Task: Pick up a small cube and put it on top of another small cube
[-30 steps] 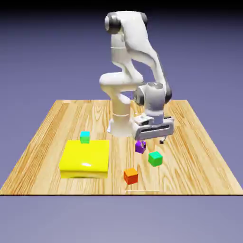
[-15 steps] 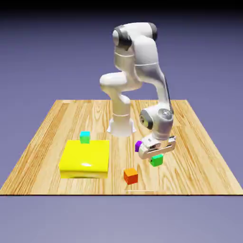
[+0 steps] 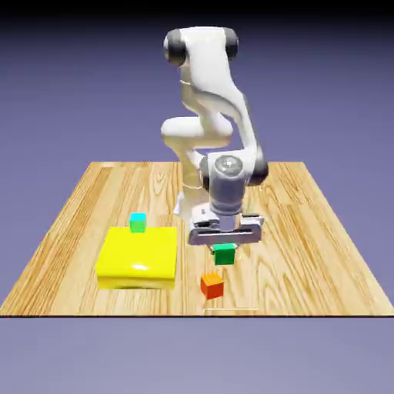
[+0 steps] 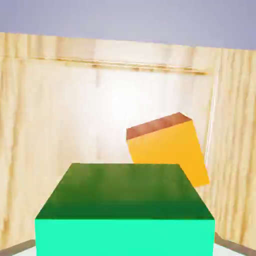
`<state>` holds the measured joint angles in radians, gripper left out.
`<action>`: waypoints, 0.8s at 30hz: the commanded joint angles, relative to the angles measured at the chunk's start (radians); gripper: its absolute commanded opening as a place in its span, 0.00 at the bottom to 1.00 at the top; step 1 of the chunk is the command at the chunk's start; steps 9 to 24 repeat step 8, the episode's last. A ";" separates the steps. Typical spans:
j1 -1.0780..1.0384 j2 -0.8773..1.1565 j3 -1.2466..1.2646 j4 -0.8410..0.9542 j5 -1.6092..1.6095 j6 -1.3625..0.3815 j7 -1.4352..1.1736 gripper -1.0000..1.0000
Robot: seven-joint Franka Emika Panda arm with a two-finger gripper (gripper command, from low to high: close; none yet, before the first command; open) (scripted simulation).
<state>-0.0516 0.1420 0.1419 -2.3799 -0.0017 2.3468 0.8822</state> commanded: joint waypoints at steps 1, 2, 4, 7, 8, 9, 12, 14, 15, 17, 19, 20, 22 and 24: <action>0.004 0.036 -0.004 -0.008 -0.010 0.043 0.007 0.00; 0.007 0.072 -0.008 -0.015 -0.018 0.087 0.012 0.00; 0.013 0.145 -0.017 -0.030 -0.032 0.174 0.022 0.00; 0.014 0.149 -0.017 -0.031 -0.033 0.178 0.023 1.00; 0.010 0.112 -0.013 -0.023 -0.026 0.135 0.018 1.00; 0.010 0.112 -0.013 -0.023 -0.026 0.135 0.018 1.00; 0.010 0.112 -0.013 -0.023 -0.026 0.135 0.018 1.00; 0.010 0.112 -0.013 -0.023 -0.026 0.135 0.018 1.00; 0.010 0.112 -0.013 -0.023 -0.026 0.135 0.018 1.00; 0.010 0.112 -0.013 -0.023 -0.026 0.135 0.018 1.00; 0.010 0.112 -0.013 -0.023 -0.026 0.135 0.018 1.00; 0.010 0.112 -0.013 -0.023 -0.026 0.135 0.018 1.00; 0.010 0.112 -0.013 -0.023 -0.026 0.135 0.018 1.00; 0.010 0.112 -0.013 -0.023 -0.026 0.135 0.018 1.00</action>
